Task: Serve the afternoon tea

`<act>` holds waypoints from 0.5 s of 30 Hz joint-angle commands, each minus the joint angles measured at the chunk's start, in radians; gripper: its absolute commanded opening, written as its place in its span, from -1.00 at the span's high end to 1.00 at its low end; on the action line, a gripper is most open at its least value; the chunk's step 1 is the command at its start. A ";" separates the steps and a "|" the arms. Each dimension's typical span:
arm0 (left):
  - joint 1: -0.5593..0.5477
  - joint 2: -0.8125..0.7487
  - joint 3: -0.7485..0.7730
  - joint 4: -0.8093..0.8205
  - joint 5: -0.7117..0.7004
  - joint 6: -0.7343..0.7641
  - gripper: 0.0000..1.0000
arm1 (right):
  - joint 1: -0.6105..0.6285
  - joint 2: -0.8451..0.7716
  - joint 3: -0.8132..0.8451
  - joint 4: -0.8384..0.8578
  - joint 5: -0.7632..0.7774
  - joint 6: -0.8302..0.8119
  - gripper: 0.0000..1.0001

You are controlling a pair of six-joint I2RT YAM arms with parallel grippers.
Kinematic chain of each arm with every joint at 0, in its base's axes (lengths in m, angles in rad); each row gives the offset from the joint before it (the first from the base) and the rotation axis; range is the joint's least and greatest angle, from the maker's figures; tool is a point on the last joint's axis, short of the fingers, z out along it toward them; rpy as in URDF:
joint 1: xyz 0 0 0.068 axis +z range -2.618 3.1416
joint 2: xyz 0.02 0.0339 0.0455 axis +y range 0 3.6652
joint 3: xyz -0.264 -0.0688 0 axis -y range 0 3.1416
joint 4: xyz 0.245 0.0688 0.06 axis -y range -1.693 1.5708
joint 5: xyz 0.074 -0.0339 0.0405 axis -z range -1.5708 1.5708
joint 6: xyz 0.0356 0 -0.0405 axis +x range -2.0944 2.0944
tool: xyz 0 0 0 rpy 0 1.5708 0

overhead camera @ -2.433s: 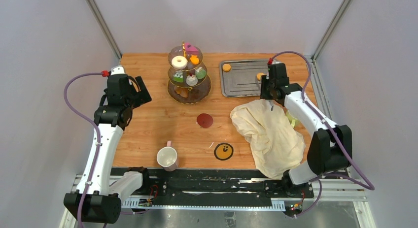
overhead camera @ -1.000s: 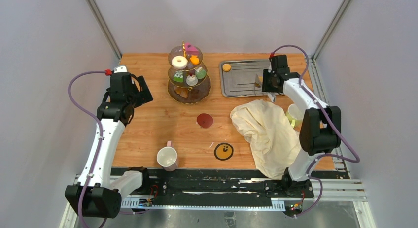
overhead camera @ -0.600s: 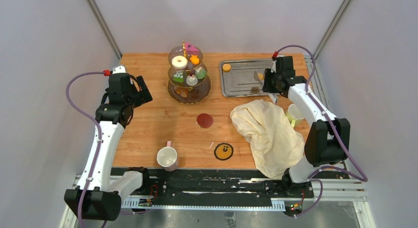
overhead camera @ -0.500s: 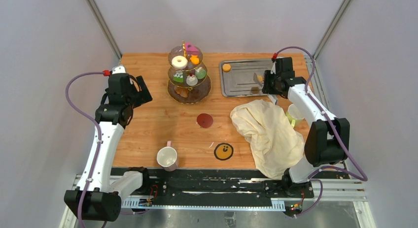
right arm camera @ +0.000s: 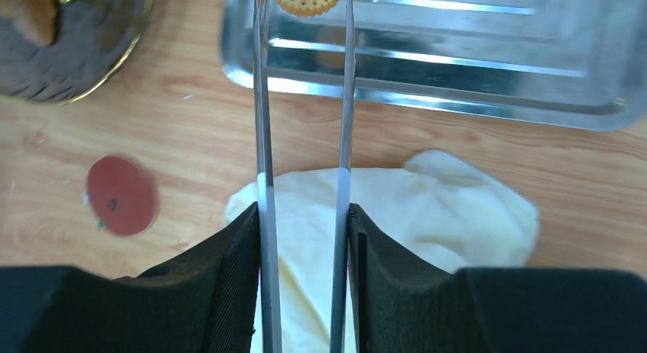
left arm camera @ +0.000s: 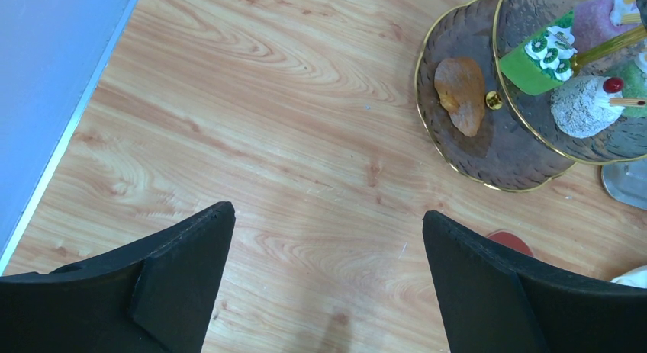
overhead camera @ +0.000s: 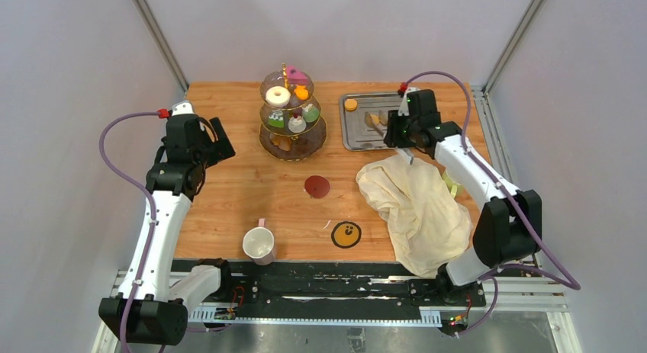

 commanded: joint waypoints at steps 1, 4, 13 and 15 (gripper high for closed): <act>0.005 -0.018 0.001 0.003 -0.014 -0.007 -0.96 | 0.135 0.021 0.053 0.032 -0.038 0.000 0.75; 0.005 -0.021 0.001 0.001 -0.016 -0.004 -0.96 | 0.205 0.078 0.096 0.021 -0.044 -0.021 0.74; 0.005 -0.025 0.003 -0.009 -0.033 0.006 -0.96 | 0.325 0.178 0.201 0.013 -0.080 -0.065 0.72; 0.005 -0.024 0.003 -0.010 -0.030 0.005 -0.96 | 0.338 0.200 0.220 0.010 -0.083 -0.067 0.71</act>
